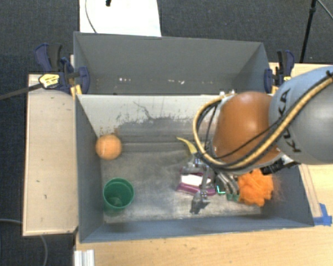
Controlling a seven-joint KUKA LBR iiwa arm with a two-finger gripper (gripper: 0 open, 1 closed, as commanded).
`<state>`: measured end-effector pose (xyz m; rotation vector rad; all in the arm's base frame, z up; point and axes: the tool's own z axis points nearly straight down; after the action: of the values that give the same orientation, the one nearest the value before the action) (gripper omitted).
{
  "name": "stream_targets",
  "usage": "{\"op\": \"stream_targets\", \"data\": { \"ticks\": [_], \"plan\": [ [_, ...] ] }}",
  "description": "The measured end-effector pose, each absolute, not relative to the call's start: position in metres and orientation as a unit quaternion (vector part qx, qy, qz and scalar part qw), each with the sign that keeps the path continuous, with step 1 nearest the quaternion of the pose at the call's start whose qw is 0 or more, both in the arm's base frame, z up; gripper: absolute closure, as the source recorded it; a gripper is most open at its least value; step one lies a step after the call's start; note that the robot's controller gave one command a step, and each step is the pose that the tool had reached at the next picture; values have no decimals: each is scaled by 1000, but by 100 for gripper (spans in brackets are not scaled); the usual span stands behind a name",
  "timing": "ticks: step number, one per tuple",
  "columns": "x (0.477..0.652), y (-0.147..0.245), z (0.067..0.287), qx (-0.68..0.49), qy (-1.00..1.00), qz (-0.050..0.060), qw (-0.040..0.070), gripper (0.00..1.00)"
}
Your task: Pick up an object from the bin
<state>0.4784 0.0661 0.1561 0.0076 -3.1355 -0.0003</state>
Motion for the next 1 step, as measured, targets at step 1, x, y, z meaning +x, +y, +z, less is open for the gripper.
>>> {"op": "stream_targets", "data": {
  "ticks": [1],
  "plan": [
    [480, 66, 160, 1, -1000, 0, -1, 0]
  ]
}}
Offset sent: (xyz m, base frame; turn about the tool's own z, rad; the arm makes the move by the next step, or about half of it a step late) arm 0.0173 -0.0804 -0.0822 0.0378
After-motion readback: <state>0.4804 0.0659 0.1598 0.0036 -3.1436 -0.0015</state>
